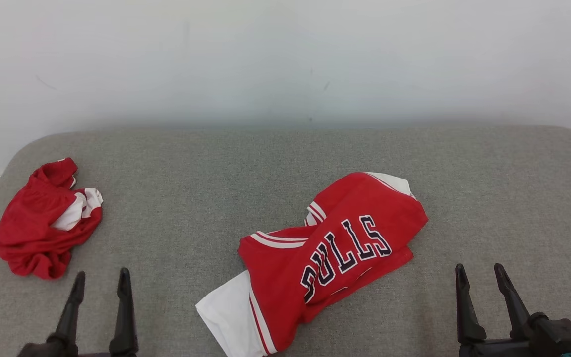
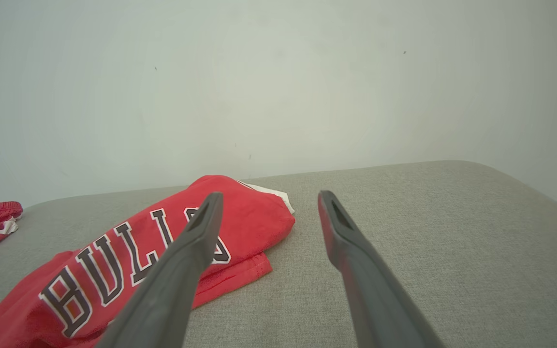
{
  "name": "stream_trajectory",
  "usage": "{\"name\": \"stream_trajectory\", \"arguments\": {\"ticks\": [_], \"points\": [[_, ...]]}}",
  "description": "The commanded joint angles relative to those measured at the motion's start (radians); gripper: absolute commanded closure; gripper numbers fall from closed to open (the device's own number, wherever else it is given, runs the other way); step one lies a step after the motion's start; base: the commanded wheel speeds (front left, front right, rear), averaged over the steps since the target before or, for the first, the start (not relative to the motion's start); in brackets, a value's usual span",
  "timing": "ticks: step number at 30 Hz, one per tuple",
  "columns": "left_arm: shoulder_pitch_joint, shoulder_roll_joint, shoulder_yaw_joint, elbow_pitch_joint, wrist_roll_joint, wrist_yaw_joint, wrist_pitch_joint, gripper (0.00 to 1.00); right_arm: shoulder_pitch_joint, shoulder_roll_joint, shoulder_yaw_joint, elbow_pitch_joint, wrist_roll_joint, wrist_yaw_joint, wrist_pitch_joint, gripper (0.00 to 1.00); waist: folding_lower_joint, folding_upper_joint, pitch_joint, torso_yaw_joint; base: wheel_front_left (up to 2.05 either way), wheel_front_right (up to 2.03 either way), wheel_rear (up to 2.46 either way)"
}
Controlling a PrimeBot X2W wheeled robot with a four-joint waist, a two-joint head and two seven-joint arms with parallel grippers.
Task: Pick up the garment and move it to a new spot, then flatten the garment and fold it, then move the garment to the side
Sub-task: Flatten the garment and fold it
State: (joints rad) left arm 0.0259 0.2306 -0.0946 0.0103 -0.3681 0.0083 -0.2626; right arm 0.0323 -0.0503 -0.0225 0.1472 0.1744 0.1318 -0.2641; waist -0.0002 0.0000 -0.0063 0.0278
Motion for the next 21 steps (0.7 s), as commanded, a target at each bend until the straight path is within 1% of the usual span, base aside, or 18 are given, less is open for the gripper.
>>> {"name": "stream_trajectory", "arguments": {"ticks": [1,4,11,18,21], "points": [[0.025,-0.014,0.016,0.006,0.027,-0.012,-0.003,0.0,0.013,0.0,0.0,0.003,-0.005,-0.002,-0.001,0.0,0.0002,0.0,0.002,0.0,0.0,0.0,0.0],[0.037,-0.041,0.033,0.022,0.054,-0.032,-0.003,0.0,0.015,0.0,0.001,0.009,-0.005,-0.002,-0.001,0.0,0.0002,0.0,0.005,0.002,0.0,0.0,0.0],[0.036,-0.072,0.064,0.07,0.099,-0.078,-0.003,0.0,0.011,0.0,0.006,0.019,-0.005,-0.002,0.0,0.0,0.0002,0.0,0.016,0.0,0.0,0.0,0.0],[0.027,-0.101,0.09,0.096,0.121,-0.101,-0.003,0.0,0.008,0.0,0.01,0.025,-0.001,-0.002,0.0,0.0,0.0002,0.0,0.022,-0.007,0.0,0.0,0.0],[0.025,-0.107,0.096,0.1,0.127,-0.105,-0.003,0.0,0.006,0.0,0.009,0.028,0.0,-0.002,0.0,0.0,0.0002,0.0,0.022,-0.009,0.0,0.0,0.0]]}}
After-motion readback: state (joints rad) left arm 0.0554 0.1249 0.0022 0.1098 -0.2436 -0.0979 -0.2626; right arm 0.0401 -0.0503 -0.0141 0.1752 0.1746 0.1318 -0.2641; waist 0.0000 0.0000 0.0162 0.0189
